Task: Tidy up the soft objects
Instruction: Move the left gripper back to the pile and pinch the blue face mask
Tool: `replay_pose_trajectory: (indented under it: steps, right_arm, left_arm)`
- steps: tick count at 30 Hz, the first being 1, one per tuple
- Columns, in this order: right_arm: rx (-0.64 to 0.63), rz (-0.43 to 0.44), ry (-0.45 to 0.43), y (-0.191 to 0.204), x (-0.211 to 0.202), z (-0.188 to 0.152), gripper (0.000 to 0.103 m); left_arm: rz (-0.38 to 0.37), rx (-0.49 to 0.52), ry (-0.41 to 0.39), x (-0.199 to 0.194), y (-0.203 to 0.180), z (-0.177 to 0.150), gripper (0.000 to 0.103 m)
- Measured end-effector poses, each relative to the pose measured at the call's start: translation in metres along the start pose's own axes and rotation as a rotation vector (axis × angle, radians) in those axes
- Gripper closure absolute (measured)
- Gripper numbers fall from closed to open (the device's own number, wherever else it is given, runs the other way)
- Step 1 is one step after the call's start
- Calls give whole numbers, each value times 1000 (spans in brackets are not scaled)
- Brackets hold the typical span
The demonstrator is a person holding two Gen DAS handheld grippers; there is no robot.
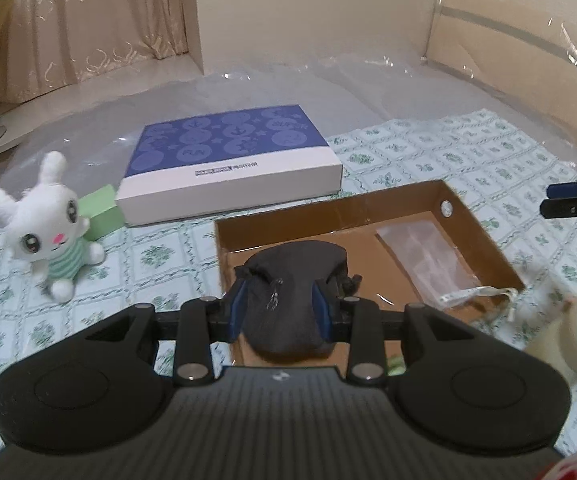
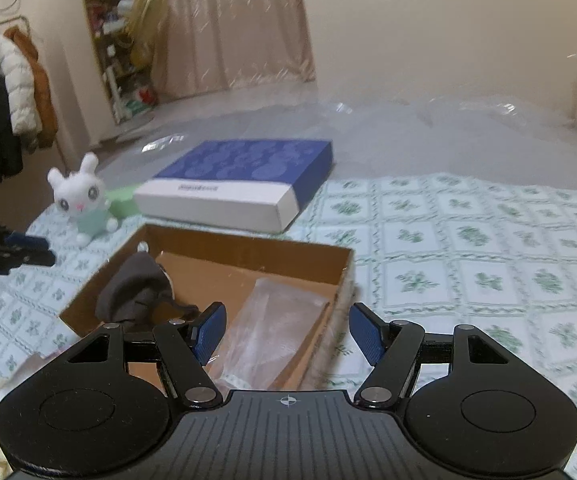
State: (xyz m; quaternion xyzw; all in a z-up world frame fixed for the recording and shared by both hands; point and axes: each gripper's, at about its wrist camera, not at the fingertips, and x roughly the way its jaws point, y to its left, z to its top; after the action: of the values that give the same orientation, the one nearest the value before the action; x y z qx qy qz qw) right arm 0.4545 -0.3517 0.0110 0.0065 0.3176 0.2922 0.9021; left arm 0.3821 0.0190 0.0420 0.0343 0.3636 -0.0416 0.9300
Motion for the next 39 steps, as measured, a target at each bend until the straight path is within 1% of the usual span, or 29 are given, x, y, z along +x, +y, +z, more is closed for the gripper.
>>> replay_pose_trajectory:
  steps: [5, 8, 12, 17, 21, 28, 32, 36, 39]
  right_arm:
    - [70, -16, -73, 5, -55, -12, 35]
    - [76, -16, -105, 16, -86, -23, 35]
    - [93, -4, -143, 39, -123, -41, 35]
    - [85, 22, -162, 77, -152, -66, 35]
    - [87, 40, -165, 111, -162, -87, 35]
    - [37, 33, -155, 181, -162, -124, 35]
    - [43, 45, -141, 215, -155, -143, 35]
    - [99, 78, -143, 236, -152, -156, 35]
    - [112, 71, -137, 251, -149, -164, 35]
  left_arm:
    - [16, -33, -41, -58, 10, -17, 68]
    - [17, -68, -53, -89, 16, -31, 65]
    - [13, -109, -54, -127, 23, -54, 65]
    - [22, -131, -73, -166, 26, -83, 65]
    - [49, -141, -83, -194, 26, -111, 64]
    - [41, -215, -64, -226, 33, -162, 64]
    - [37, -246, -48, -235, 38, -187, 64]
    - [80, -256, -40, -241, 40, -206, 64]
    - [96, -263, -20, -240, 39, -223, 63]
